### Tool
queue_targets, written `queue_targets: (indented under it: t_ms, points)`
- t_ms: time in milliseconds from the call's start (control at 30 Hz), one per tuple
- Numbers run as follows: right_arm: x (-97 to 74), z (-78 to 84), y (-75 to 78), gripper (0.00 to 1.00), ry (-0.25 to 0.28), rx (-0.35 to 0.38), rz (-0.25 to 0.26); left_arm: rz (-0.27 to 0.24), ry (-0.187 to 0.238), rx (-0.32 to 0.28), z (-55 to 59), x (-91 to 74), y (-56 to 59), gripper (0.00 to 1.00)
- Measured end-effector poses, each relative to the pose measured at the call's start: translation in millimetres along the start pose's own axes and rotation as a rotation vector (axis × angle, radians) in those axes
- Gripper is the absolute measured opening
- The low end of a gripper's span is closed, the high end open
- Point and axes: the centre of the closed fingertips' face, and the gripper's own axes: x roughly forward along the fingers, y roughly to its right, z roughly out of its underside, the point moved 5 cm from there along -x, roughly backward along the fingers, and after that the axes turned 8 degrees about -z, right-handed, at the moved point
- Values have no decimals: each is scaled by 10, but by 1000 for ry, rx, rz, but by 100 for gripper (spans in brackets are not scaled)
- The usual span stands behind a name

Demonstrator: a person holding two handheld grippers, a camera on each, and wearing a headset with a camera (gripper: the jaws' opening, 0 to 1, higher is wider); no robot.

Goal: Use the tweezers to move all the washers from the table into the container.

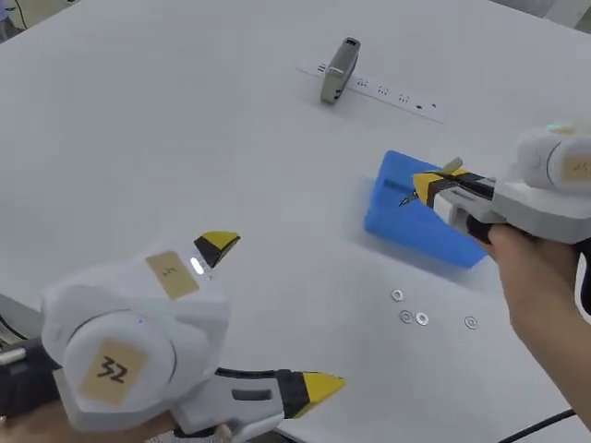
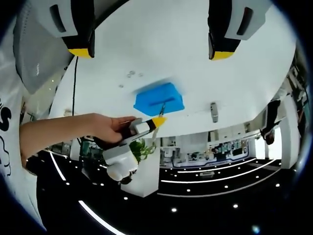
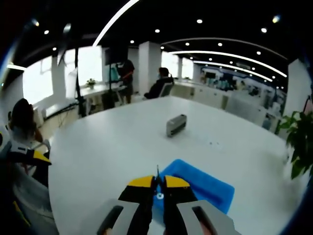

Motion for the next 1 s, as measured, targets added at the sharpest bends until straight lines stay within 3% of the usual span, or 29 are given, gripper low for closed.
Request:
queue_targets:
  t_ms: [133, 200, 300, 433, 667, 867, 1000]
  points:
    - [-187, 47, -112, 3, 14, 7, 7, -8, -3, 8, 2, 5, -14, 98]
    - [-288, 83, -186, 3, 32, 22, 35, -6, -9, 3, 10, 12, -19, 94]
    - [-373, 237, -308, 3, 8, 17, 50, -22, -13, 14, 10, 10, -42, 90]
    - [-354, 468, -397, 3, -45, 52, 27, 13, 6, 13, -15, 0, 13, 94]
    - [-253, 695, -371, 3, -113, 70, 24, 2, 18, 60, -16, 9, 30, 99]
    - [-178, 826, -346, 3, -155, 70, -3, -17, 13, 65, -5, 16, 1, 99]
    - [-164, 857, -301, 3, -170, 45, 12, -41, 3, 73, 9, 24, -38, 99]
